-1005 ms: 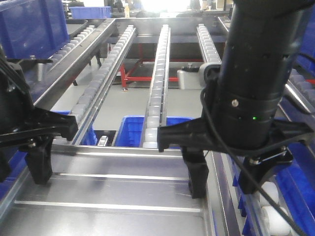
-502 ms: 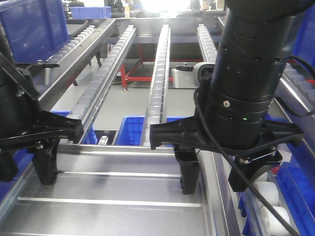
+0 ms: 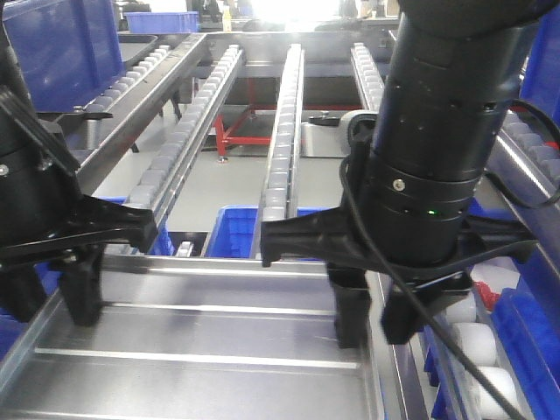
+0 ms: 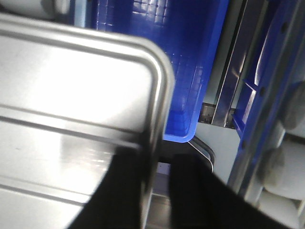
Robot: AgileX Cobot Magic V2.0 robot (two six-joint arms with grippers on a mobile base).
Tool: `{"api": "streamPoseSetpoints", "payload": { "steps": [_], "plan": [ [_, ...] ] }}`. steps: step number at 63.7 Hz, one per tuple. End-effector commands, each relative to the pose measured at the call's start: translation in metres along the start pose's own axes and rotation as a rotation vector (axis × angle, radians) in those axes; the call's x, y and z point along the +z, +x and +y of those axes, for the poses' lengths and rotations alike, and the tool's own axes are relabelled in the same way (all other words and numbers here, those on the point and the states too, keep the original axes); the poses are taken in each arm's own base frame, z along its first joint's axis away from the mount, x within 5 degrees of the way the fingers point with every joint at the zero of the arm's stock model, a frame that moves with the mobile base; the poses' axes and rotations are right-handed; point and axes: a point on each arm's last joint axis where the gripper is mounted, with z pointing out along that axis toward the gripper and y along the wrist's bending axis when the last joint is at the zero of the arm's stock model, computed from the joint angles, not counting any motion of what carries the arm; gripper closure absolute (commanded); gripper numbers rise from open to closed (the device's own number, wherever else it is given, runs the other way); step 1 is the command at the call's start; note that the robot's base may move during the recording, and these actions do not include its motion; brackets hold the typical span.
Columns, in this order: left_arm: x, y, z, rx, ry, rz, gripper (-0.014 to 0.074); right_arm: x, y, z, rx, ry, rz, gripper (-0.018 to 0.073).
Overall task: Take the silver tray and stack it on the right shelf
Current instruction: 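Close both grippers on the tray rims and lift it off the shelf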
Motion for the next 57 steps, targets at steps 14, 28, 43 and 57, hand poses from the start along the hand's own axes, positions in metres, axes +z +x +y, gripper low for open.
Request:
{"api": "streamPoseSetpoints", "payload": {
  "steps": [14,28,43,57],
  "plan": [
    [-0.002,-0.002,0.000,0.003,-0.002,-0.016,0.0682,-0.012,0.000,0.006,-0.023,-0.036,-0.043,0.0504],
    [-0.020,-0.004,0.001,0.002,0.017,-0.069,0.0696,-0.026,-0.008,0.005,-0.064,0.015,-0.054,0.0504],
    [-0.077,-0.013,0.007,0.018,-0.008,-0.160,0.0696,-0.082,-0.026,0.010,-0.083,-0.027,-0.199,0.0504],
    [-0.147,-0.023,0.008,-0.016,0.073,-0.342,0.0696,-0.149,-0.036,0.004,-0.100,-0.036,-0.363,0.0503]
  ]
}}
